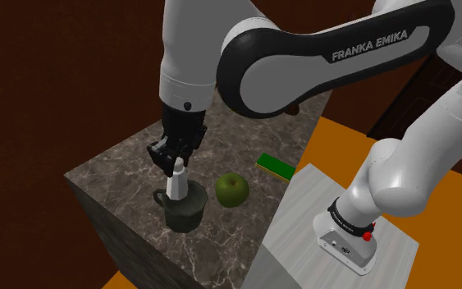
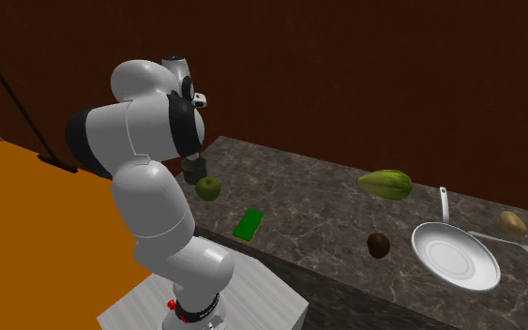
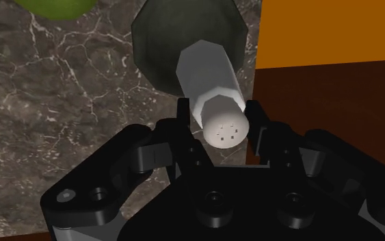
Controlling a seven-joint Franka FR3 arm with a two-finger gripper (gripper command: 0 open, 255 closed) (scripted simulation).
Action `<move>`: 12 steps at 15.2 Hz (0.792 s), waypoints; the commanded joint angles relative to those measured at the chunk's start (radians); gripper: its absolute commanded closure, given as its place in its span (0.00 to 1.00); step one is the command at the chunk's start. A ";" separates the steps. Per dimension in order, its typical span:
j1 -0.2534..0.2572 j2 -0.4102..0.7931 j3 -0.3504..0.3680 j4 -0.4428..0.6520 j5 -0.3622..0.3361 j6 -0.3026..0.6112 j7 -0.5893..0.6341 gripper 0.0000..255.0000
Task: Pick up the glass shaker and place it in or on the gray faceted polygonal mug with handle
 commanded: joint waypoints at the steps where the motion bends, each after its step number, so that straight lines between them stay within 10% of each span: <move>1: 0.000 0.008 0.001 -0.018 -0.004 0.026 0.001 1.00; 10: 0.001 0.014 0.002 -0.031 -0.007 0.045 0.003 1.00; 11: 0.001 0.014 0.002 -0.031 -0.007 0.045 0.003 0.00; 12: 0.001 0.014 0.002 -0.031 -0.007 0.045 0.003 0.00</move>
